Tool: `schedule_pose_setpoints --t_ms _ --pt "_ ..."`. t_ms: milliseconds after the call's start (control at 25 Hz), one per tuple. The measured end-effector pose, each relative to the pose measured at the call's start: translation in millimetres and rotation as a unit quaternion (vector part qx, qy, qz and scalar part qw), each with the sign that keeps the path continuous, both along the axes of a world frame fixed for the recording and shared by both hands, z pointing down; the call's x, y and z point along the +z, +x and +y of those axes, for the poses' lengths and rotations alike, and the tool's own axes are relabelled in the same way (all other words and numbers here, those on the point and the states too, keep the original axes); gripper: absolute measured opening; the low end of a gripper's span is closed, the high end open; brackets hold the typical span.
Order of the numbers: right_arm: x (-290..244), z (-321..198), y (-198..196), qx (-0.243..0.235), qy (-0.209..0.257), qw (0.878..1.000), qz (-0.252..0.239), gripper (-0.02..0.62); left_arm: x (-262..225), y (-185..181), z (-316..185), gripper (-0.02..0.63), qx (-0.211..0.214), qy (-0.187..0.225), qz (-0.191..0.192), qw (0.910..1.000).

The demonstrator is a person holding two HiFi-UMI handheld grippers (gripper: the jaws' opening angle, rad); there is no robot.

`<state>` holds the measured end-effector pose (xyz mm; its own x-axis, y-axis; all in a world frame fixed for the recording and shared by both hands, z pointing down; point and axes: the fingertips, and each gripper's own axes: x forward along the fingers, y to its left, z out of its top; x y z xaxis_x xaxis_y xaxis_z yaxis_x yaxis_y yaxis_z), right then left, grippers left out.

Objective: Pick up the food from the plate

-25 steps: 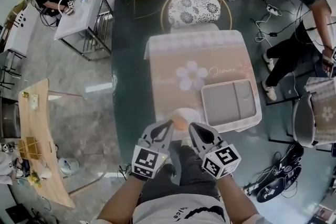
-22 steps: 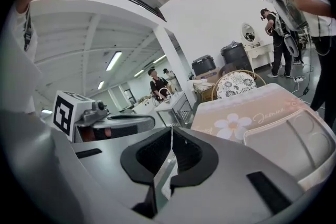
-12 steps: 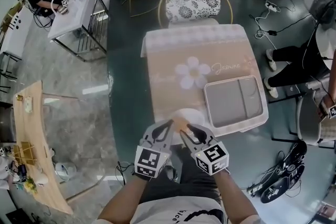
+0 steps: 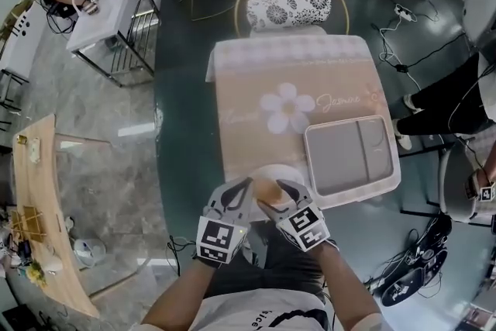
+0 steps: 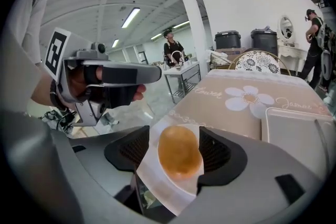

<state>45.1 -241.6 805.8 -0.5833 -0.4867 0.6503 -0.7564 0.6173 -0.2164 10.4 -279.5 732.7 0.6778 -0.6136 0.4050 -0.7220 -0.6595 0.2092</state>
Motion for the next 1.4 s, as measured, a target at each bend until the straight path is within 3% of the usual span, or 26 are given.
schedule_pose_setpoints --t_ms 360,680,960,1160,1400 --pt "38 -2 -8 -0.059 -0.038 0.995 0.075 0.293 11 -4 -8 0.005 -0.016 -0.003 -0.004 0.9999" --pt "39 -3 -11 -0.101 -0.05 0.99 0.081 0.291 14 -6 -8 0.005 -0.023 -0.01 -0.01 0.9996" --pt "-6 -19 14 -0.001 -0.047 0.999 -0.009 0.291 -18 -6 -4 0.005 -0.024 -0.01 -0.011 0.9996" --pt "-58 -16 26 0.075 -0.055 0.992 -0.09 0.291 -48 -4 8 0.005 -0.019 -0.015 -0.009 0.9997" --pt "-117 -3 27 0.1 -0.047 0.983 -0.147 0.291 -95 -1 19 0.005 -0.012 -0.008 0.0 0.9999"
